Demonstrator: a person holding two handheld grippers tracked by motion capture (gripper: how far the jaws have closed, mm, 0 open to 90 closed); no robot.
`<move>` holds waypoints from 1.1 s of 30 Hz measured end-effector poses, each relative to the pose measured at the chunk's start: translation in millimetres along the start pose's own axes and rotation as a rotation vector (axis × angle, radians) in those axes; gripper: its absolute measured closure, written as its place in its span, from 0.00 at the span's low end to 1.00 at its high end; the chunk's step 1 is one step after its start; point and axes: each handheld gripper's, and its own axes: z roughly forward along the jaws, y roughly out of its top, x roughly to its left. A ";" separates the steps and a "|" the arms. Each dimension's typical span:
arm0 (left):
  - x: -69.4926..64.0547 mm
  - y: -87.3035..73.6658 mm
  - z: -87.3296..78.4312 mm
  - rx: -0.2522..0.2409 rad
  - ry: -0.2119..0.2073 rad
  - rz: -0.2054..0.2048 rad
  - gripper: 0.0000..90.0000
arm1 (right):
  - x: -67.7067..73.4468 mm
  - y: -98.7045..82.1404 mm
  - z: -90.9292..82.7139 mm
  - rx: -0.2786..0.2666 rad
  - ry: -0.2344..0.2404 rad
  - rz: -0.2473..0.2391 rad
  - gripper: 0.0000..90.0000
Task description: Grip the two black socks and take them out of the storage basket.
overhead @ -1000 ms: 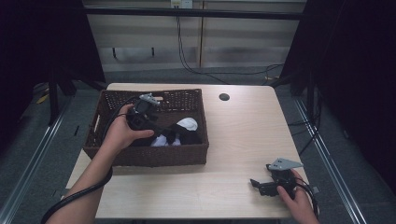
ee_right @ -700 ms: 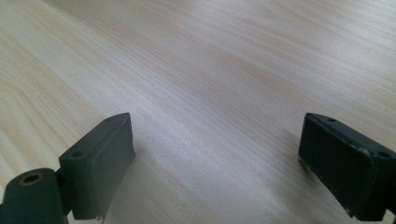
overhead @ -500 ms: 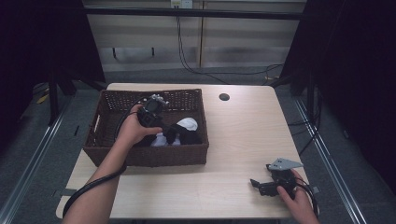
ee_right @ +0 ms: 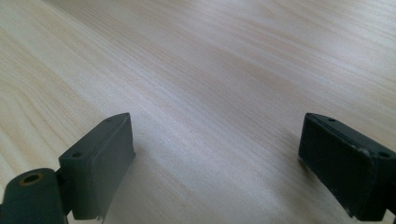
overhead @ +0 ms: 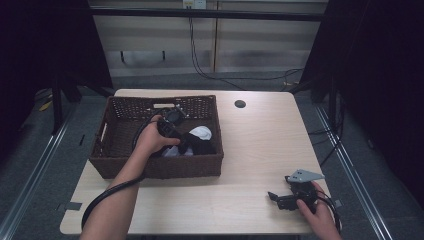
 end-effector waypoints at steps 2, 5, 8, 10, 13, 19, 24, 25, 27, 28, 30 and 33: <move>-1.0 2.8 0.9 0.036 -0.002 -0.002 0.53 | 0.1 0.0 0.0 0.000 0.000 0.001 0.11; -4.0 7.9 -1.6 0.080 0.009 0.014 0.74 | 0.0 0.0 0.0 0.000 0.000 0.001 0.11; -5.5 13.0 -10.2 0.093 -0.003 0.003 0.95 | 0.0 0.0 0.0 0.000 0.000 0.000 0.11; -6.6 16.7 -17.8 0.098 0.000 0.007 0.98 | -0.2 0.0 0.1 -0.002 0.000 -0.003 0.11; -9.2 22.7 -31.9 0.112 0.002 0.015 0.99 | 0.0 0.1 0.0 -0.001 0.000 0.000 0.11; -12.8 34.3 -60.9 0.100 0.002 0.029 0.99 | 0.0 0.1 0.0 -0.001 0.000 0.000 0.11; -14.7 46.0 -91.8 0.086 -0.008 0.021 0.99 | -0.2 0.2 -0.1 0.001 0.000 -0.002 0.11; -15.3 47.7 -95.9 0.089 -0.010 0.022 0.99 | -0.2 0.2 -0.1 0.000 0.000 -0.002 0.11; -16.4 51.0 -103.3 0.090 -0.010 0.019 0.99 | -0.2 0.1 -0.1 0.000 0.000 -0.002 0.11; -16.7 52.6 -107.1 0.091 -0.008 0.020 0.99 | -0.2 0.2 -0.1 0.000 0.000 -0.002 0.11; -16.9 54.0 -111.2 0.088 -0.009 0.022 0.99 | -0.1 0.1 -0.1 0.001 0.000 -0.001 0.11; -17.8 57.2 -123.2 0.074 -0.012 0.017 0.99 | -0.1 0.1 -0.1 0.000 0.000 -0.002 0.11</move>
